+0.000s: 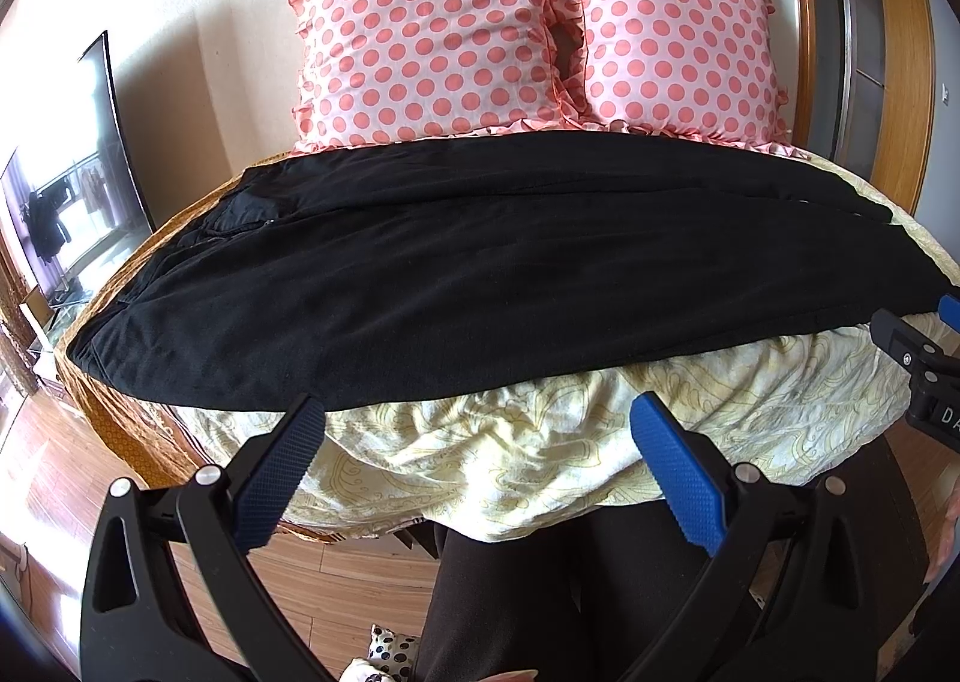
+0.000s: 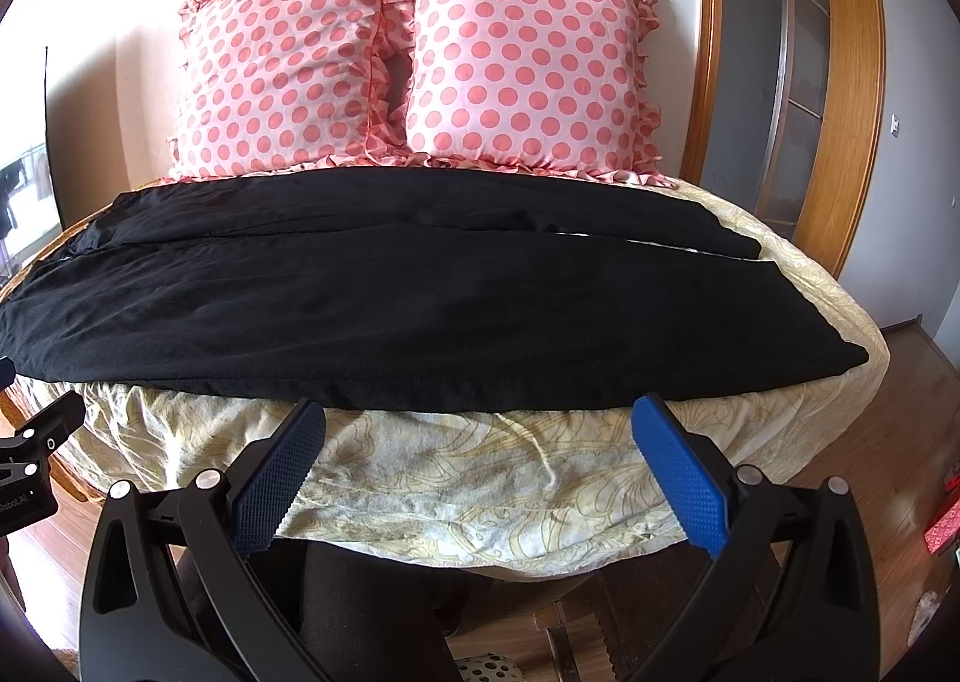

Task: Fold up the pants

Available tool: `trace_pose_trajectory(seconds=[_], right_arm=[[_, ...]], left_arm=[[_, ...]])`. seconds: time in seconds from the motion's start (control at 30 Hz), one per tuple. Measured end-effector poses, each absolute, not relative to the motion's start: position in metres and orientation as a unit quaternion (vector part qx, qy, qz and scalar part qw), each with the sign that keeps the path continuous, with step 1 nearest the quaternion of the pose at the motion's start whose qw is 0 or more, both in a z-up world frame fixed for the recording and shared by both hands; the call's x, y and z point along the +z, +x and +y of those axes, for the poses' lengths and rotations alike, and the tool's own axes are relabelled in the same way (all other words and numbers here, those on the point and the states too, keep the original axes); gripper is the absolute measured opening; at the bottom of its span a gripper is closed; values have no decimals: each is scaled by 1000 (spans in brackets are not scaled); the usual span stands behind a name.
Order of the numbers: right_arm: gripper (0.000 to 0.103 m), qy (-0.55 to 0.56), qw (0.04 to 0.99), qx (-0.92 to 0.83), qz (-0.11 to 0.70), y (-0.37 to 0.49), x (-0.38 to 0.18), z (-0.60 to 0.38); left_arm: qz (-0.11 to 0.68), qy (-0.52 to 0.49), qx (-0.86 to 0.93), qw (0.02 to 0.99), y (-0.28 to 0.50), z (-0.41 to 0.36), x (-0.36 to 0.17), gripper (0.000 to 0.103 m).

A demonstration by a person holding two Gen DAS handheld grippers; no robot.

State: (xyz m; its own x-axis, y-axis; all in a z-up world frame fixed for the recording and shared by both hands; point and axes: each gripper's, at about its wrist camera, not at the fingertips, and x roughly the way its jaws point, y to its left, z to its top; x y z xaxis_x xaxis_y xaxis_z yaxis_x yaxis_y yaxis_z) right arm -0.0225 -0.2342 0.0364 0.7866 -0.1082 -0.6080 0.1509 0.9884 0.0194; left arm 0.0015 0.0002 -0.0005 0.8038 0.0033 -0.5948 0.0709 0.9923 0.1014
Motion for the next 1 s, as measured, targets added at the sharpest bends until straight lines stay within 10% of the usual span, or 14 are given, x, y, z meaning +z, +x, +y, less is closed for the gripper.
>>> trace_pose_trajectory(seconds=[1.0], right_arm=[[102,35,944,-69,321,-23,35,-236]], left_arm=[[314,59,-18,947,-1,-4,-5,101]])
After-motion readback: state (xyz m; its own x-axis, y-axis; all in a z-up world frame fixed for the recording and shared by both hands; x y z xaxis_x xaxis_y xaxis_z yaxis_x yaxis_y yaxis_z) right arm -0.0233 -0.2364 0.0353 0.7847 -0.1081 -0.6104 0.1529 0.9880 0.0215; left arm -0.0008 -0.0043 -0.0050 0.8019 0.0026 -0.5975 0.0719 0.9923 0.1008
